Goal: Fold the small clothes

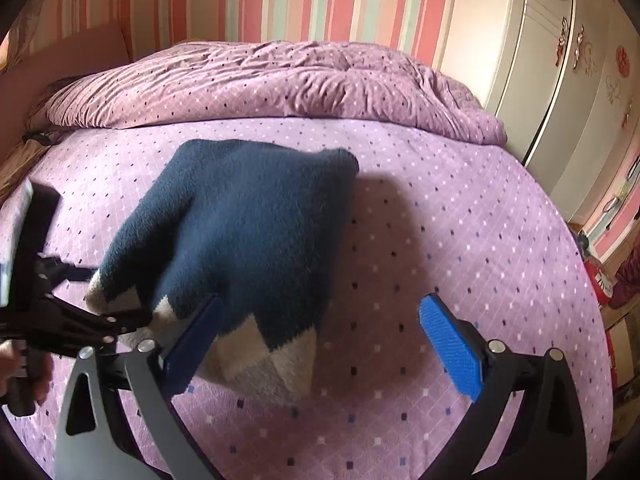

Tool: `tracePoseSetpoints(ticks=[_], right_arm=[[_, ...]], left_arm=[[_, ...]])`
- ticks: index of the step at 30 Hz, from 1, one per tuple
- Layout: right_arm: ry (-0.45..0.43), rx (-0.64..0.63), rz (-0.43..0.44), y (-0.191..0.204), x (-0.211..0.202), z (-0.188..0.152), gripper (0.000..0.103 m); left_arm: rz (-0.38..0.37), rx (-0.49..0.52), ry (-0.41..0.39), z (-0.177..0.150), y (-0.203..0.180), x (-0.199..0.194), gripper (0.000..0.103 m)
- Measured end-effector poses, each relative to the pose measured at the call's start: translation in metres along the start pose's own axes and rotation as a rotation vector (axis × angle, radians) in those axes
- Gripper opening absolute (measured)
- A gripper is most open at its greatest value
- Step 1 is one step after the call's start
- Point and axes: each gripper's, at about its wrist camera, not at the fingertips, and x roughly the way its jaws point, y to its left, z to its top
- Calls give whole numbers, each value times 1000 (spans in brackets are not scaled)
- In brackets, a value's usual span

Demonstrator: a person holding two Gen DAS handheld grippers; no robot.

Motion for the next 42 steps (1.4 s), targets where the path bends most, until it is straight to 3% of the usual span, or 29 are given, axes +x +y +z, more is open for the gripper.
tracePoseSetpoints(ticks=[2,3,6,9,16,19,25,34,37,42], right_arm=[[9,3,2,-1,3,-3,99],[14,3,2,-1,4,-4,99],[25,8,31,2,8,-5,99],[35,-15,57,14,15,-5,99],[48,-37,234,39,22,-6,98],[110,3,282,38,37,-14,98],[167,22,251,36,62,-34,101],[218,26,215,32,80,-41,102],[198,5,196,37,69,-35,101],[65,-6,160,46,14,-17,100]], left_arm=[[-86,-74,26,-4,17,11,100],[-87,-70,24,-4,17,13,100],[-24,14,-13,-1,4,10,100],[-23,12,-13,2,3,6,100],[7,8,-100,-5,17,-55,100],[52,11,-137,-9,29,-79,100],[129,-21,-190,-10,62,-112,100],[180,-64,-210,-25,79,-133,100],[192,-64,-221,-28,82,-140,100],[217,-58,-235,-39,81,-161,100]])
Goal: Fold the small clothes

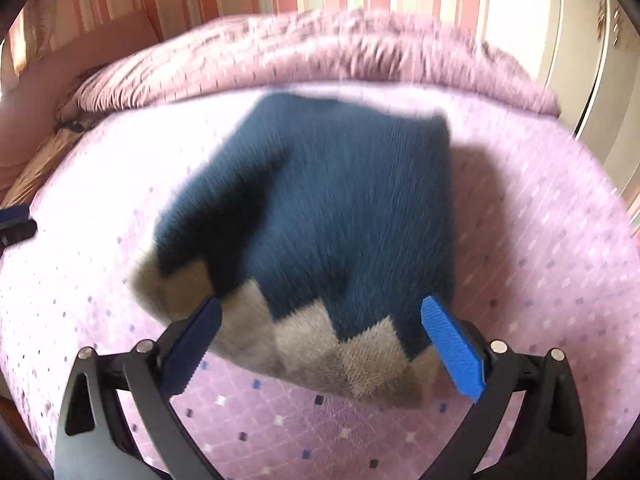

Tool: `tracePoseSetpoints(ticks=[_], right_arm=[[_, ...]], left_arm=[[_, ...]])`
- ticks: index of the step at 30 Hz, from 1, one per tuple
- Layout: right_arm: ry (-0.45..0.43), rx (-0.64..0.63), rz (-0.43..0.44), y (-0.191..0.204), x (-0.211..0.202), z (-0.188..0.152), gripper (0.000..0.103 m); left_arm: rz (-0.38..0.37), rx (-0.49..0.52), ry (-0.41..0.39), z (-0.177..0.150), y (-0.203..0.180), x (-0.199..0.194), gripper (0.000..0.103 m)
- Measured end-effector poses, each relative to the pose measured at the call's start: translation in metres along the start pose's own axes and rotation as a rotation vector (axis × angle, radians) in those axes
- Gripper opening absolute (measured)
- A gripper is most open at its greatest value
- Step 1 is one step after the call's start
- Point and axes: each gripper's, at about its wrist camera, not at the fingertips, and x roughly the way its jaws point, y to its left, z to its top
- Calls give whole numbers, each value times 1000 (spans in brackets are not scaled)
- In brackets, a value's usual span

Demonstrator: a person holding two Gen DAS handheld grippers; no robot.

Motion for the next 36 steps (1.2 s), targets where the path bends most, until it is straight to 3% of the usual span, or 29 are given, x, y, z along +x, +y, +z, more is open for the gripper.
tracePoseSetpoints(ticks=[4,8,12,16,21,26,32,36], right_arm=[[-102,15,-55,18,-48,0,101],[-153,34,-107,39,-69,-25,101],[-150,45,-135,49,-52,-57,101],[-156,117,-102,47,-34,-88,101],[-157,144,-101,52,-30,-114,101],[-162,136,-107,67,-62,-127,101],[-124,82,-101,95,-110,-135,101],[-143,71,-92,107,-144,-136,101]], left_arm=[[18,-26,5,-10,8,-15,100],[57,-51,14,-34,18,-16,100],[87,-123,1,-73,35,-6,100],[69,-180,-17,-108,45,3,100],[103,-171,-56,-133,44,0,100],[113,-164,-72,-146,42,-30,100],[102,-192,-99,-154,39,-94,100],[152,-195,-123,-160,37,-136,100]])
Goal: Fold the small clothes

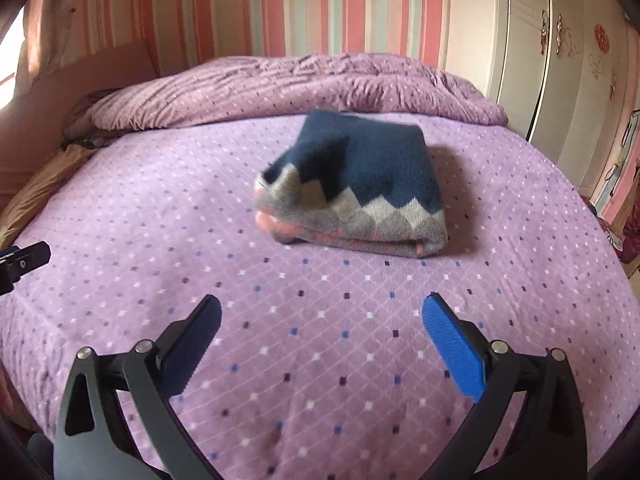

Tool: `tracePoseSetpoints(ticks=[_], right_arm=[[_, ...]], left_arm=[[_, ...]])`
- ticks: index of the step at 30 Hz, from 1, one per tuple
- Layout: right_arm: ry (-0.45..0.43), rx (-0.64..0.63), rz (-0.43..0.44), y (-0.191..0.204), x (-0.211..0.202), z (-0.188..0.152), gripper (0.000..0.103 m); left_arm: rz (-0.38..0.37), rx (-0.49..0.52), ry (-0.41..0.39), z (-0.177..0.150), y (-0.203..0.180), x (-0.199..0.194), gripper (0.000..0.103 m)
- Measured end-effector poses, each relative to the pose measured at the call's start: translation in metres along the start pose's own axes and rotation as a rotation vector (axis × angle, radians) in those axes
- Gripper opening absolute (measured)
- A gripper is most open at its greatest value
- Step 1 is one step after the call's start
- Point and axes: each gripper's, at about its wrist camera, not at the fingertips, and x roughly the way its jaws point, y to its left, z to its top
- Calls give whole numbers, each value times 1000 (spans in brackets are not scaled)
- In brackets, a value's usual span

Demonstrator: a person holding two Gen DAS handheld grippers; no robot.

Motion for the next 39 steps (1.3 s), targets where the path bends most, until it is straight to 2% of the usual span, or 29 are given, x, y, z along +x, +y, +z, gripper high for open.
tracePoseSetpoints(ticks=[3,9,11,13,19,23,28,33,37,39], right_arm=[[-14,22,5,3,-29,5,101],[-70,58,-10,1,-93,17,101],[-80,65,-18,-1,-108,18,101],[-87,69,-26,-1,-119,18,101],[-98,76,-37,1,-158,16,101],[-124,63,-60,5,-184,17,101],[-152,42,-55,13,-207,20,101],[-168,20,-50,19,-221,20,101],[-178,-1,-45,26,-229,20,101],[-181,-15,-48,28,-231,20,101]], left_arm=[[32,-5,10,0,5,-18,100],[31,6,-3,0,8,-62,100],[98,27,-22,1,5,-77,100],[126,42,-39,1,2,-90,100],[73,29,-44,-1,-4,-126,100],[64,46,-43,-5,-7,-146,100],[1,21,-24,-9,0,-161,100],[62,49,-55,-11,6,-179,100],[156,80,-88,-14,8,-193,100],[166,73,-97,-17,10,-199,100]])
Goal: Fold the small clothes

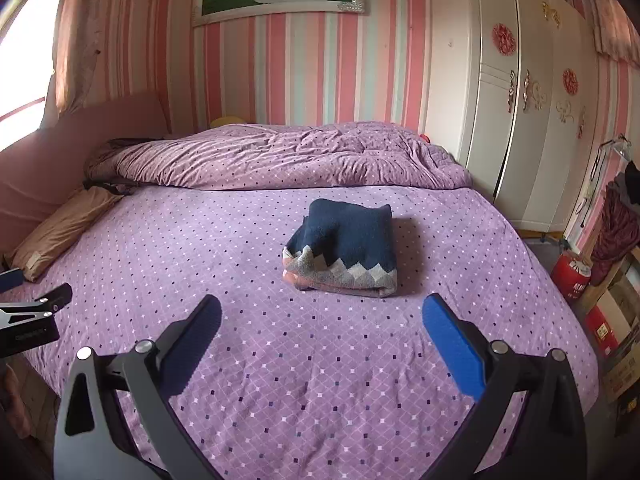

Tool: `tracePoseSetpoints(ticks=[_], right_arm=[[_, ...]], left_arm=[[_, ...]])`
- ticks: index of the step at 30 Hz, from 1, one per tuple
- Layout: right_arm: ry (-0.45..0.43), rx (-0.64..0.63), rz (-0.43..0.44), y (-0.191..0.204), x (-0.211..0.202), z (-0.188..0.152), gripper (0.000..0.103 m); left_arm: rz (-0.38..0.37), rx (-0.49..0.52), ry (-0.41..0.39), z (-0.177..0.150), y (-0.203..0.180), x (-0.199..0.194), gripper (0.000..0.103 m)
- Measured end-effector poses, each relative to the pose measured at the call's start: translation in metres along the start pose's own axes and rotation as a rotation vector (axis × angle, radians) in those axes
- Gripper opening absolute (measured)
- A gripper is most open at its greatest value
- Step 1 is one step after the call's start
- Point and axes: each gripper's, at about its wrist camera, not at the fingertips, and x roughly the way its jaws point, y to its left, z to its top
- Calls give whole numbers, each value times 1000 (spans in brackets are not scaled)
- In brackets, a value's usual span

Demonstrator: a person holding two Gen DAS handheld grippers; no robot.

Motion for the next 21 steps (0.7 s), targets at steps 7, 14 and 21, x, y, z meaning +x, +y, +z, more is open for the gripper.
tracePoseSetpoints(ticks=[7,14,21], right_arm=[[6,-17,0,5,-2,-1,101],[3,-12,-5,5,-3,-3,101],[3,-20,-12,5,-4,-4,101]], left_arm=[[-33,-11,0,-2,1,-8,100],[-62,-12,-15,-1,-5,-19,100],[-77,-18,-11,-1,-6,-27,100]])
